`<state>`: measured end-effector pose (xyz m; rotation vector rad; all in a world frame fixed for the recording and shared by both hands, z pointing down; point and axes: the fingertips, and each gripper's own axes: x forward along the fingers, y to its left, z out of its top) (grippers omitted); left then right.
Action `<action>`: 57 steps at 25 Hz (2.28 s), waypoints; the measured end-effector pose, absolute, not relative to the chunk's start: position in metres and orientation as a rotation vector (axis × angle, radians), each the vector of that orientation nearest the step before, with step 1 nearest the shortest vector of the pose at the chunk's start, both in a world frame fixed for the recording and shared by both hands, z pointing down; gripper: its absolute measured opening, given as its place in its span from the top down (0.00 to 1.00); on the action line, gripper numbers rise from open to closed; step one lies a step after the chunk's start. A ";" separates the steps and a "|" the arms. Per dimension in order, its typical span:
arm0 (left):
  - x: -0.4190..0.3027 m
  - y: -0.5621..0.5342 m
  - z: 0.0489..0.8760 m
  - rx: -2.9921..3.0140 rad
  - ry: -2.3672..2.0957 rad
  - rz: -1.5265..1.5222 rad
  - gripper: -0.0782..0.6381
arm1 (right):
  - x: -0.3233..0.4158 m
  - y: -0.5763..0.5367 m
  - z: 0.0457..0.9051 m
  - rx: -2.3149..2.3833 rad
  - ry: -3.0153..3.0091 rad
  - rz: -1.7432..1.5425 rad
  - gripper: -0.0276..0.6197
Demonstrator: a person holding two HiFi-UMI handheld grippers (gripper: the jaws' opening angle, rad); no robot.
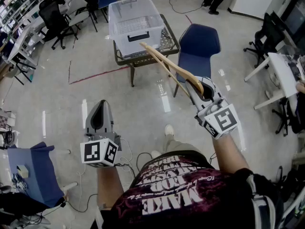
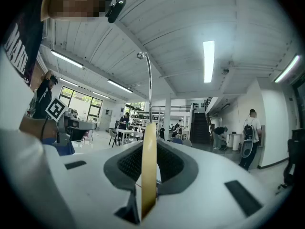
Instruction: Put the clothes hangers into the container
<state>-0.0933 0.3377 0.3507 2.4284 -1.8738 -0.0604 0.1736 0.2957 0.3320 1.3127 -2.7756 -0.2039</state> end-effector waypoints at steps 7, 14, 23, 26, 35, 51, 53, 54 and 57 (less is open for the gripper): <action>-0.087 0.349 0.345 2.460 -1.857 -0.026 0.88 | 0.171 0.306 0.328 1.298 -2.786 -0.188 0.87; -0.092 0.330 0.365 2.452 -1.831 0.024 0.88 | 0.161 0.289 0.328 1.292 -2.821 -0.174 0.87; -0.102 0.260 0.376 2.450 -1.827 0.125 0.88 | 0.162 0.215 0.346 1.341 -2.841 -0.101 0.87; -0.105 0.227 0.376 2.455 -1.828 0.136 0.88 | 0.162 0.185 0.351 1.354 -2.839 -0.084 0.87; -0.087 0.148 0.388 2.467 -1.751 0.164 0.88 | 0.176 0.111 0.367 1.387 -2.815 -0.012 0.87; -0.059 0.062 0.364 2.482 -1.818 0.125 0.88 | 0.189 0.021 0.348 1.274 -2.902 -0.042 0.87; -0.063 0.061 0.367 2.475 -1.813 0.132 0.88 | 0.184 0.016 0.349 1.256 -2.909 -0.028 0.87; -0.066 0.061 0.369 2.466 -1.813 0.129 0.88 | 0.182 0.014 0.350 1.245 -2.914 -0.021 0.87; -0.074 0.060 0.372 2.426 -1.835 0.125 0.88 | 0.180 0.011 0.351 1.224 -2.923 -0.016 0.87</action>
